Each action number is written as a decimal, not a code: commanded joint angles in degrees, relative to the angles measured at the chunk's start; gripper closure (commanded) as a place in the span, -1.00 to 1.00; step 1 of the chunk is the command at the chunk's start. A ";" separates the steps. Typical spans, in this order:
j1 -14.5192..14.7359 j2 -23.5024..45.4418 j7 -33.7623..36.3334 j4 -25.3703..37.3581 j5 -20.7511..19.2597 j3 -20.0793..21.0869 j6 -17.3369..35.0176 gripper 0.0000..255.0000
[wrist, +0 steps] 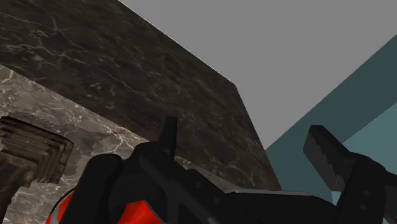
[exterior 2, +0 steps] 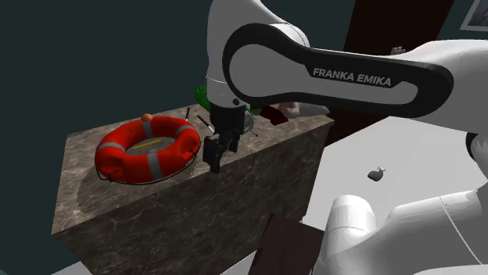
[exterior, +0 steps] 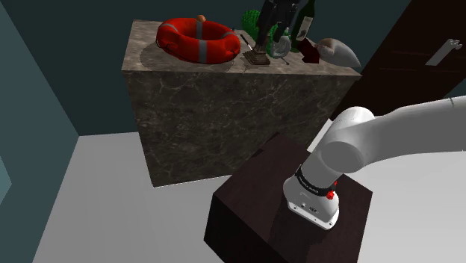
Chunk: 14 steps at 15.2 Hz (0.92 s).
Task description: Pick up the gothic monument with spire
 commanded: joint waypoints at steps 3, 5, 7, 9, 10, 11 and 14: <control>0.46 -0.45 -6.57 -0.62 -1.94 -3.45 0.57 -1.00; 0.97 -0.33 -13.14 -0.72 -3.82 -6.96 1.25 -1.00; 1.60 0.36 -19.72 -0.29 -5.59 -10.54 2.04 -1.00; 2.41 1.61 -26.30 0.67 -7.15 -14.17 2.90 -1.00; 2.93 2.43 -29.57 1.34 -7.84 -16.02 3.35 -1.00; 3.48 3.38 -32.86 2.14 -8.43 -17.87 3.81 -1.00; 5.52 6.99 -42.82 5.31 -9.59 -23.49 5.16 -1.00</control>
